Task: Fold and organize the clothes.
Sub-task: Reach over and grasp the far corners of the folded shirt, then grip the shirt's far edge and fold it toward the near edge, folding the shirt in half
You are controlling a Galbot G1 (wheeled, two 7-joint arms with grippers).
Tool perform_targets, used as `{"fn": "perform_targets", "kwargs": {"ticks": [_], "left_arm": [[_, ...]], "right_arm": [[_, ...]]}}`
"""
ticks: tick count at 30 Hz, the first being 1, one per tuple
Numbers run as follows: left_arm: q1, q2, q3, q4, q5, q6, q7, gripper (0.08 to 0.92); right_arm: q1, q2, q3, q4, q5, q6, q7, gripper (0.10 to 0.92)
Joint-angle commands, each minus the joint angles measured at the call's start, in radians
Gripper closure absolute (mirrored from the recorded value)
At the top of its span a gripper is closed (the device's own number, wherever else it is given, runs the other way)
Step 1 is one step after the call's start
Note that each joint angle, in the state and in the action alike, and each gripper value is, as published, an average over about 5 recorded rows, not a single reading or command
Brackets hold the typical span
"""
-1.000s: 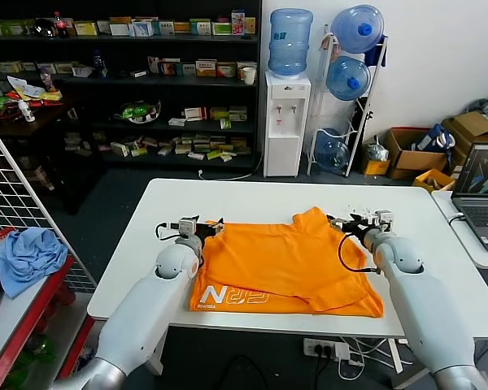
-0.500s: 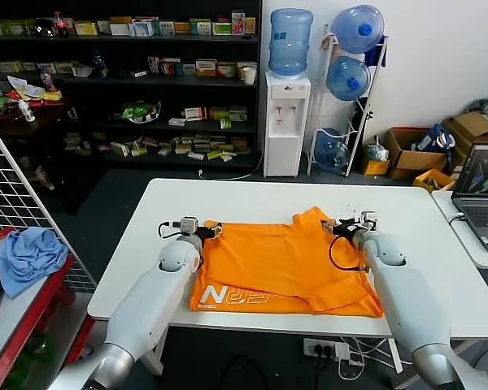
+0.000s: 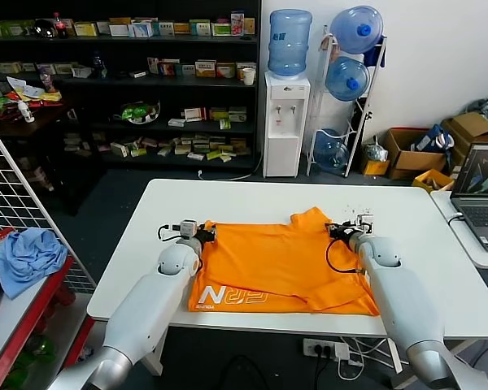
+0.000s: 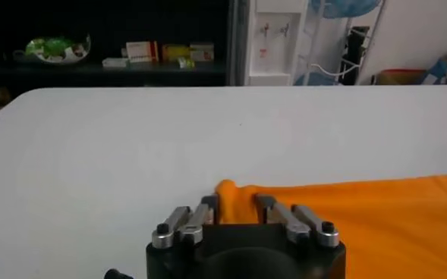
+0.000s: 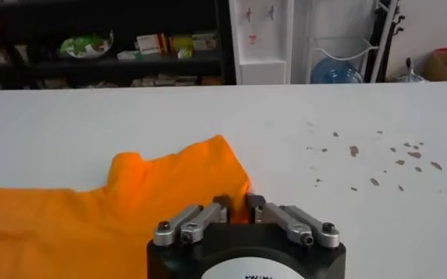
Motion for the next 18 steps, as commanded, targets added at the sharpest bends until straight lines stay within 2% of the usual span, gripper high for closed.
{"fn": "perform_targets", "kwargs": {"ticks": [1, 8, 18], "left_arm": [[0.034, 0.026, 0.007, -0.083, -0.004, -0.006, -0.005, 0.700], [0.095, 0.101, 0.023, -0.227, 0.005, -0.021, -0.025, 0.886], [0.274, 0.240, -0.016, -0.511, -0.034, -0.010, -0.055, 0.903]], "right_arm": [[-0.005, 0.001, -0.001, 0.038, 0.019, 0.024, 0.014, 0.883], [-0.083, -0.058, -0.020, 0.242, 0.081, 0.010, 0.078, 0.901], [-0.389, -0.195, 0.020, 0.686, 0.125, -0.044, 0.184, 0.901]]}}
